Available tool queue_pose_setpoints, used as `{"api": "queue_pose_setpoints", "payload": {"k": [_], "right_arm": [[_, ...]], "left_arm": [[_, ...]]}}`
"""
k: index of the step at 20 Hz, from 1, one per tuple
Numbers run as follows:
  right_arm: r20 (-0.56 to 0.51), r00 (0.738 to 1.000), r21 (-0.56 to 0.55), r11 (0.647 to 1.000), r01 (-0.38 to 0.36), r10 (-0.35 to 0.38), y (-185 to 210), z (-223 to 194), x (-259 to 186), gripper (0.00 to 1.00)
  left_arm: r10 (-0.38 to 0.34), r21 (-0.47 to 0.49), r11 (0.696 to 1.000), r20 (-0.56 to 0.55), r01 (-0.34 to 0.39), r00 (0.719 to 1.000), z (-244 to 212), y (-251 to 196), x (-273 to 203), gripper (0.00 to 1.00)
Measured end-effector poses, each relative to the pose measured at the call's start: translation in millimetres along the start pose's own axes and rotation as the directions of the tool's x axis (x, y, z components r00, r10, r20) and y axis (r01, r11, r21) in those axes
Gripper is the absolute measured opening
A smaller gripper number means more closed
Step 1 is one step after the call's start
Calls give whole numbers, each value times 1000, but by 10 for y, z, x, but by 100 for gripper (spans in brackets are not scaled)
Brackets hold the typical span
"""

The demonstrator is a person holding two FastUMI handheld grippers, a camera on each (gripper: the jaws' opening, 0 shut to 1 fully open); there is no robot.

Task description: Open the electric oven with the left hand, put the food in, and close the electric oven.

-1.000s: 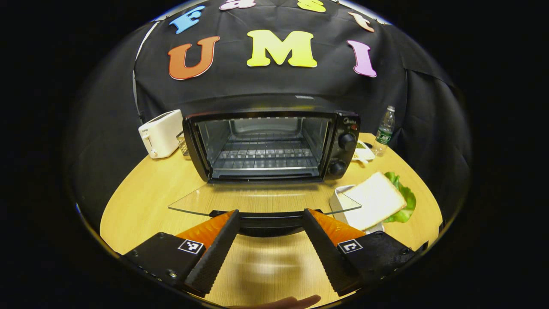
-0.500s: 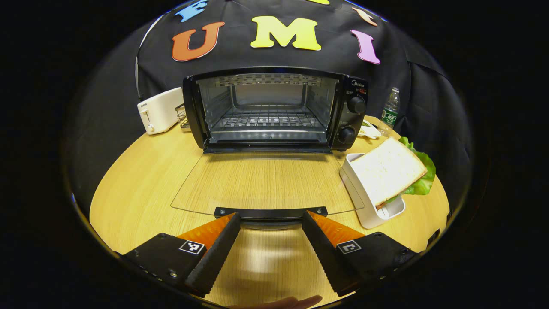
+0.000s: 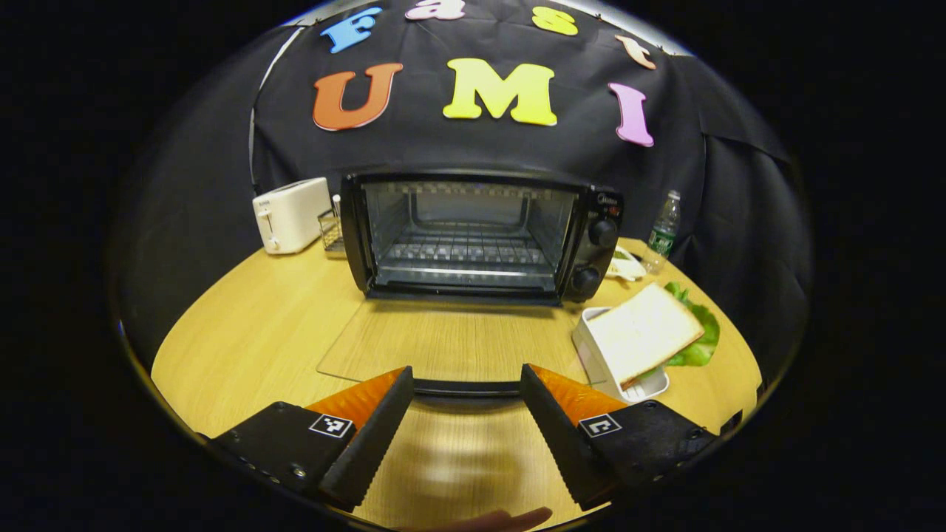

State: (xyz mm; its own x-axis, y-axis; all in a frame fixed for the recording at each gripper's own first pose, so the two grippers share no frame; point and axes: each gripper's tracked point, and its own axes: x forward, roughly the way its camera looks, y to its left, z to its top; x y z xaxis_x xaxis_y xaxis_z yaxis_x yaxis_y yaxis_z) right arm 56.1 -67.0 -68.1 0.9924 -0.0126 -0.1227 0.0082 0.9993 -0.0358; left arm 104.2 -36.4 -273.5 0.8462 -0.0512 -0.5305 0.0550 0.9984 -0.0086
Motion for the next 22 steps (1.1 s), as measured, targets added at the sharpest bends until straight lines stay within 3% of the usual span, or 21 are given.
{"api": "queue_pose_setpoints", "payload": {"k": [4, 5, 6, 7, 8, 10, 12, 15, 18, 22], "right_arm": [[-115, 993, 18, 999, -36, 38, 10, -183, 471, 100], [-145, 988, 29, 998, -52, 56, 36, -231, 598, 92], [-171, 982, 39, 997, -73, 78, 73, -276, 740, 92], [-213, 971, 46, 993, -104, 112, 134, -337, 872, 92], [-253, 957, 57, 990, -132, 143, 185, -417, 1008, 100], [-333, 921, 79, 979, -188, 204, 293, -556, 1247, 100], [-415, 874, 106, 968, -229, 253, 385, -723, 1450, 100], [-523, 781, 173, 940, -295, 341, 578, -992, 1631, 99], [-597, 678, 255, 902, -347, 430, 774, -1215, 1777, 99], [-667, 538, 372, 856, -358, 515, 929, -1501, 1882, 98]], "left_arm": [[-27, 3, 1000, 150, 27, 988, 552, -18, -365, 94], [-35, 0, 999, 184, 36, 982, 686, -29, -456, 94], [-35, -2, 999, 217, 36, 976, 803, -18, -561, 94], [-25, -3, 1000, 252, 26, 967, 926, 16, -664, 94], [-11, -5, 1000, 285, 13, 958, 1050, 52, -761, 94], [8, 3, 1000, 352, -10, 936, 1242, 123, -981, 94], [38, 20, 998, 429, -52, 903, 1414, 220, -1209, 93], [78, 50, 991, 524, -122, 848, 1599, 327, -1506, 93], [77, 35, 993, 526, -112, 847, 1623, 363, -1661, 94], [93, 15, 993, 508, -117, 856, 1597, 461, -1704, 94]]}}
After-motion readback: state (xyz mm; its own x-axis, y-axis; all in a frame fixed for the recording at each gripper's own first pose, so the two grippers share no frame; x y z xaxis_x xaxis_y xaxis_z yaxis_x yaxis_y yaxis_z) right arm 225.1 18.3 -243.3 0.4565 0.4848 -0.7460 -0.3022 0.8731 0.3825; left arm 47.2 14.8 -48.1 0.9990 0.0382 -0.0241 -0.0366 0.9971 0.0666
